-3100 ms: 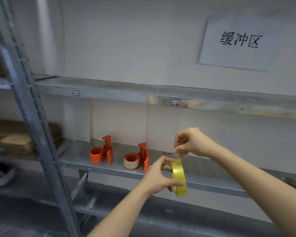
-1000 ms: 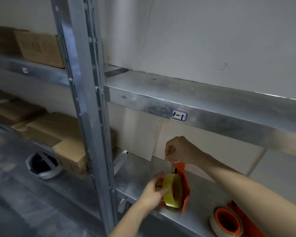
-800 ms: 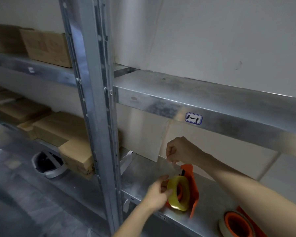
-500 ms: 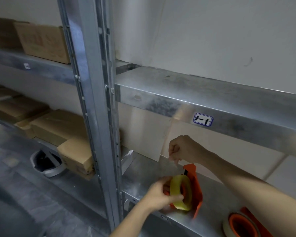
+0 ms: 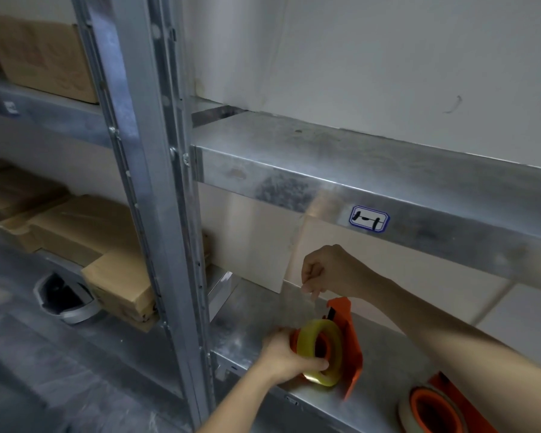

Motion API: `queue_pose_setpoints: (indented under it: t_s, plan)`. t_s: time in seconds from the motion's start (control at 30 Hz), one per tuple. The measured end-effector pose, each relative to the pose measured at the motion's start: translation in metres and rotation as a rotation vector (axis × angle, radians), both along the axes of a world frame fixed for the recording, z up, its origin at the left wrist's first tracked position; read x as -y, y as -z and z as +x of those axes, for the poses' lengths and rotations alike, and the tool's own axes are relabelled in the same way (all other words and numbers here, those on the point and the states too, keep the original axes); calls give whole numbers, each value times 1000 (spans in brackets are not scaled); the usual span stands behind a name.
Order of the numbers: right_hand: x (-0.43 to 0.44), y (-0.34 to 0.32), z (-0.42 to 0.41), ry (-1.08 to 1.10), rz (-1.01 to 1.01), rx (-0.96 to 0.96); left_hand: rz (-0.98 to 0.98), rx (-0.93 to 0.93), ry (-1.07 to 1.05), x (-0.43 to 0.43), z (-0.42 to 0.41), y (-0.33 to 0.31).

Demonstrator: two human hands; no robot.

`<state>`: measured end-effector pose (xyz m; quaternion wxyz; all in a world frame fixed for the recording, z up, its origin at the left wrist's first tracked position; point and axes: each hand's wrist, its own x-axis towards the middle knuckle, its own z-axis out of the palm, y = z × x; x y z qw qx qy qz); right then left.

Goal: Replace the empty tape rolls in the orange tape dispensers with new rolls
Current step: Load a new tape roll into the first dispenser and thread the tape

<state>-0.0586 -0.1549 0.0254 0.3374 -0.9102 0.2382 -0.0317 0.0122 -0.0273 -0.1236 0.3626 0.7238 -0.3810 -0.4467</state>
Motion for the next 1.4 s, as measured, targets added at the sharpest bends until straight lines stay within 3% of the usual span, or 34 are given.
queue_pose_setpoints:
  t_s: [0.33, 0.6, 0.83, 1.23, 1.4]
  plan:
    - [-1, -17, -23, 53, 16, 61, -54, -11, -99, -6, -12, -17]
    - [-1, -41, -68, 159, 26, 102, -281, -76, -135, -14, -43, -41]
    - [-9, -49, -125, 261, 26, 134, -281, -177, 6, -24, -69, -55]
    - [-64, -88, -180, 471, -25, 259, -413, -103, 263, -60, -97, -105]
    - [-92, -100, -203, 433, -128, 258, -396, -105, 284, -84, -117, -117]
